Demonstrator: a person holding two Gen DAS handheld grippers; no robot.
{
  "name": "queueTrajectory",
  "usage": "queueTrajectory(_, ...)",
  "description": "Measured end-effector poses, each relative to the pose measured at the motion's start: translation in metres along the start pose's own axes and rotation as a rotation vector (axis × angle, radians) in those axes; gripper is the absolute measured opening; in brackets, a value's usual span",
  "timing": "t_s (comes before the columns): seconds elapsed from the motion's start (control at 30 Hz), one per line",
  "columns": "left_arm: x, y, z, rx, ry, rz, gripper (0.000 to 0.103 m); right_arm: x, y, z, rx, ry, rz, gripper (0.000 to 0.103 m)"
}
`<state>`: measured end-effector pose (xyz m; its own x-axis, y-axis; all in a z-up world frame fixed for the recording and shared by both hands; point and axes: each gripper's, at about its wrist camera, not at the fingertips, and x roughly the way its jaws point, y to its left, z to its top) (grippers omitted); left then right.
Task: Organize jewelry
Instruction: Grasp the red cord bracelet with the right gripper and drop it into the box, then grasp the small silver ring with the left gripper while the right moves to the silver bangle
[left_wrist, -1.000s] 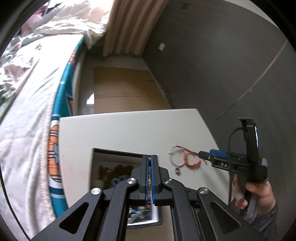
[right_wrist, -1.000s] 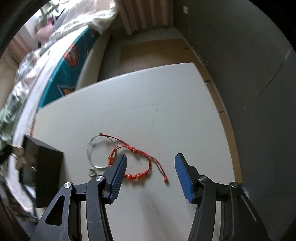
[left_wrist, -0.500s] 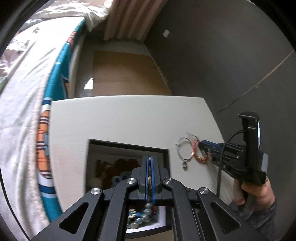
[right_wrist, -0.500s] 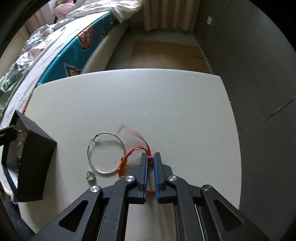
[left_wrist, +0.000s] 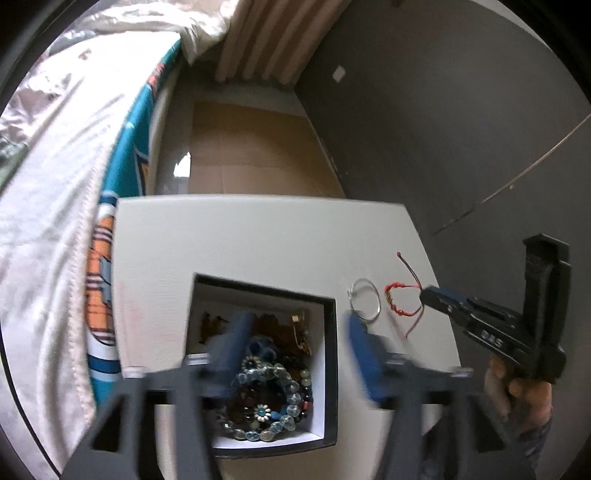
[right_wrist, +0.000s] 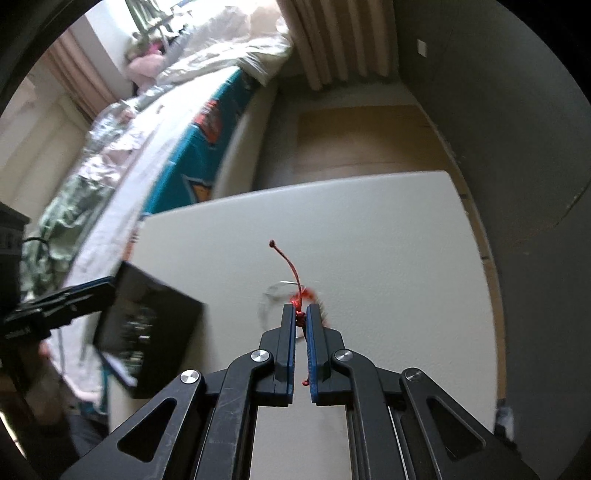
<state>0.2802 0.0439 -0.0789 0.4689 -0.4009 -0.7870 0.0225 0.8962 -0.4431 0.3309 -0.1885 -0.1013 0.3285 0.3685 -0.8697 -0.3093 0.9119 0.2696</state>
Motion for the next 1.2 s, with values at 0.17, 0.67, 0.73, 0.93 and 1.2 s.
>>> queueTrajectory(0.17, -0.024, 0.008, 0.004, -0.024, -0.055, 0.032, 0.069, -0.018, 0.038, 0.004, -0.016, -0.040, 0.116, 0.007)
queueTrajectory(0.67, -0.073, 0.022, -0.002, -0.068, -0.194, 0.047, 0.069, -0.044, 0.094, 0.001, 0.011, -0.066, 0.208, 0.073)
queueTrajectory(0.73, -0.072, 0.016, -0.004, -0.059, -0.204, 0.045, 0.069, -0.051, 0.079, -0.002, 0.051, -0.075, 0.202, 0.073)
queueTrajectory(0.93, -0.048, -0.024, -0.007, 0.043, -0.135, 0.063, 0.069, -0.068, 0.037, -0.011, 0.131, -0.079, 0.125, 0.073)
queueTrajectory(1.2, -0.006, -0.093, -0.020, 0.244, -0.049, 0.093, 0.084, -0.104, -0.004, -0.026, 0.187, -0.149, 0.072, 0.097)
